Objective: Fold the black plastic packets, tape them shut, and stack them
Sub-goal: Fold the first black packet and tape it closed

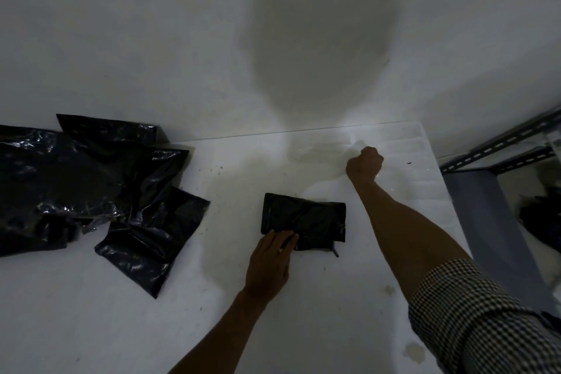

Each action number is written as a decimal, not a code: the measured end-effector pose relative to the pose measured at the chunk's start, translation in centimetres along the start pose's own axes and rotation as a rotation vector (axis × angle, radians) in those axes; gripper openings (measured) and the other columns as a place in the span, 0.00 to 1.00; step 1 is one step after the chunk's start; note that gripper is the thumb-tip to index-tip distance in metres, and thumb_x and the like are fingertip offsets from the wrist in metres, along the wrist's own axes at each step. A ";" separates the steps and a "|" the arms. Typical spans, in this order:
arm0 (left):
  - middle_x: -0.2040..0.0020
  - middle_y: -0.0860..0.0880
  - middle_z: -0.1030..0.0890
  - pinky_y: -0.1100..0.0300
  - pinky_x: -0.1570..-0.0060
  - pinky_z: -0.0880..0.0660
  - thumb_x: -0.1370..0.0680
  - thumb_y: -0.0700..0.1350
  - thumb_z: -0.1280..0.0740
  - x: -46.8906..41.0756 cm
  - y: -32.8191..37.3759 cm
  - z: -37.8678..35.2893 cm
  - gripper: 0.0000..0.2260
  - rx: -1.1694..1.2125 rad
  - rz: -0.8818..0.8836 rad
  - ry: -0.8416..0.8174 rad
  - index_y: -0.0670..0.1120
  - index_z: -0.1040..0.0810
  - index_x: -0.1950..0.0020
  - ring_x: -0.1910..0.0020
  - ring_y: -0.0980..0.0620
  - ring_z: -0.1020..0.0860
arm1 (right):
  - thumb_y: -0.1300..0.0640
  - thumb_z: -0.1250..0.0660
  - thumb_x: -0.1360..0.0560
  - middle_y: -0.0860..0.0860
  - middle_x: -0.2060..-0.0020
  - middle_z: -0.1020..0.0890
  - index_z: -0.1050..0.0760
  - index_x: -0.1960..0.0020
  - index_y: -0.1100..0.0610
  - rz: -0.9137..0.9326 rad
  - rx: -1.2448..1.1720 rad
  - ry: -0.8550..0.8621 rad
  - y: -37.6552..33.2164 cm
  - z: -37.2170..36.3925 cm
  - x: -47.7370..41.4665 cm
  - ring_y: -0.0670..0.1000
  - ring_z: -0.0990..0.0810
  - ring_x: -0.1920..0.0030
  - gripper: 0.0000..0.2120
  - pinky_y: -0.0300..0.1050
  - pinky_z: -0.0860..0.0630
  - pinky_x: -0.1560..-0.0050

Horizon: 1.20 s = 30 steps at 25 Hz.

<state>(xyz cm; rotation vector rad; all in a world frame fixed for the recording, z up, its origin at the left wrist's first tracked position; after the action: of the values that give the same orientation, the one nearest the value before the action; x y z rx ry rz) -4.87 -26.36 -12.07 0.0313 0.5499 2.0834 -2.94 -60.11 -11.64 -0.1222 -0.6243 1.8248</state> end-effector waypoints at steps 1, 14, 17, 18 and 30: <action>0.37 0.45 0.21 0.51 0.37 0.25 0.31 0.37 0.24 0.0 0.0 0.0 0.24 0.006 0.002 -0.003 0.44 0.21 0.35 0.39 0.42 0.24 | 0.69 0.37 0.26 0.64 0.46 0.20 0.23 0.46 0.69 -0.028 -0.016 -0.007 0.2 0.1 0.2 0.63 0.21 0.43 0.10 0.52 0.22 0.45; 0.39 0.44 0.21 0.56 0.41 0.23 0.21 0.40 0.37 -1.1 -0.5 1.9 0.17 0.302 0.142 -0.037 0.43 0.25 0.32 0.42 0.48 0.23 | 0.61 0.32 0.24 0.56 0.62 0.16 0.17 0.59 0.62 0.106 -0.451 0.281 -2.0 11.2 11.7 0.54 0.17 0.60 0.08 0.26 0.29 0.60; 0.42 0.48 0.18 0.64 0.43 0.25 0.18 0.44 0.38 -2.1 -2.1 2.8 0.14 0.455 0.314 -0.027 0.45 0.22 0.34 0.46 0.56 0.21 | 0.56 0.25 0.28 0.48 0.63 0.15 0.15 0.58 0.55 0.043 -0.662 0.056 -0.1 10.3 15.7 0.48 0.17 0.59 0.03 0.41 0.21 0.51; 0.43 0.50 0.18 0.66 0.44 0.26 0.17 0.45 0.38 -2.3 -2.5 3.0 0.13 0.512 0.370 -0.045 0.47 0.22 0.35 0.48 0.60 0.21 | 0.55 0.24 0.28 0.48 0.63 0.14 0.15 0.58 0.55 0.057 -0.707 -0.012 0.3 9.9 17.0 0.47 0.16 0.59 0.04 0.42 0.21 0.52; 0.54 0.43 0.15 0.51 0.45 0.21 0.21 0.56 0.34 -1.1 -6.3 1.3 0.17 1.381 0.960 0.145 0.41 0.18 0.50 0.51 0.44 0.16 | 0.56 0.27 0.25 0.52 0.65 0.16 0.15 0.55 0.60 0.187 -0.485 -0.190 4.2 4.9 19.5 0.50 0.17 0.64 0.07 0.46 0.20 0.60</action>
<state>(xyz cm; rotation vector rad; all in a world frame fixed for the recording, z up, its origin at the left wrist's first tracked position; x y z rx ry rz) 1.12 -23.95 -13.14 1.1142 2.2860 2.0730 -15.20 -45.03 -5.11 -0.3424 -1.2188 1.8425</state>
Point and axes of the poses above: each hand's wrist, its own x-axis away from the middle knuckle, its own z-axis out of the back of the hand, y = z × x, the point moved 10 cm from there along -x, towards the middle knuckle
